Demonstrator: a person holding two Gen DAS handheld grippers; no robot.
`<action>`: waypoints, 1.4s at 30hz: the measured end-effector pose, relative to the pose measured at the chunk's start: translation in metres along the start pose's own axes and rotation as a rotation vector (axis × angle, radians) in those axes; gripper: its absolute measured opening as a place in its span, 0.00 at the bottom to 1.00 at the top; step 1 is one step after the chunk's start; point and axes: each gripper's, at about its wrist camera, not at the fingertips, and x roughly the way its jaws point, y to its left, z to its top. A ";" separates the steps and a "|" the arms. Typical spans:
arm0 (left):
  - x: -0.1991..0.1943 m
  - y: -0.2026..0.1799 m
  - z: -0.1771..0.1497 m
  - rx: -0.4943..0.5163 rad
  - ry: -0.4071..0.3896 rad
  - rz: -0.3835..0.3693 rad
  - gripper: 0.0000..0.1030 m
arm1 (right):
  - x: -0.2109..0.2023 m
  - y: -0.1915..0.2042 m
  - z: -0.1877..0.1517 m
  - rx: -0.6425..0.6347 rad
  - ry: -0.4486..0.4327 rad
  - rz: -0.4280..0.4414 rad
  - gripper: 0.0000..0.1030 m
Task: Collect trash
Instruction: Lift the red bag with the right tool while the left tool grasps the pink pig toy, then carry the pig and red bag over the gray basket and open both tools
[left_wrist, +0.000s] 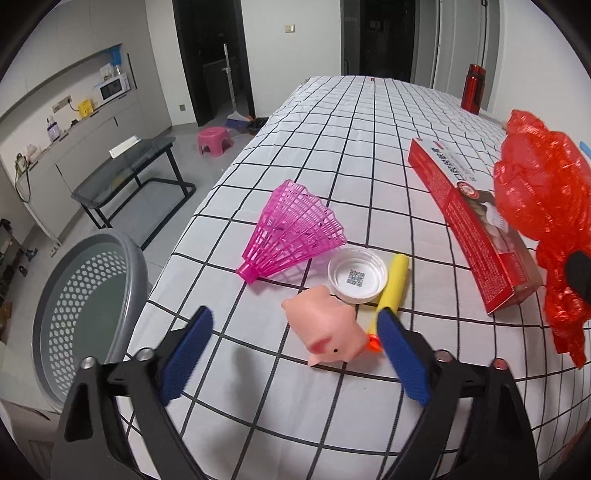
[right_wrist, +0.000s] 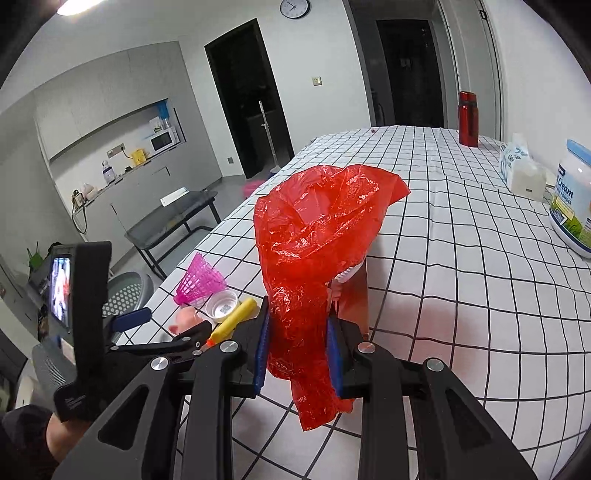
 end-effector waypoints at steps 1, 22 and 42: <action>0.001 0.000 0.001 -0.002 0.003 -0.003 0.76 | -0.001 0.000 0.000 -0.001 -0.002 0.001 0.25; -0.047 0.054 -0.011 -0.019 -0.071 -0.046 0.29 | -0.006 0.022 -0.005 -0.016 -0.008 -0.002 0.25; -0.100 0.221 -0.004 -0.086 -0.218 0.153 0.29 | 0.030 0.210 0.026 -0.230 0.007 0.205 0.25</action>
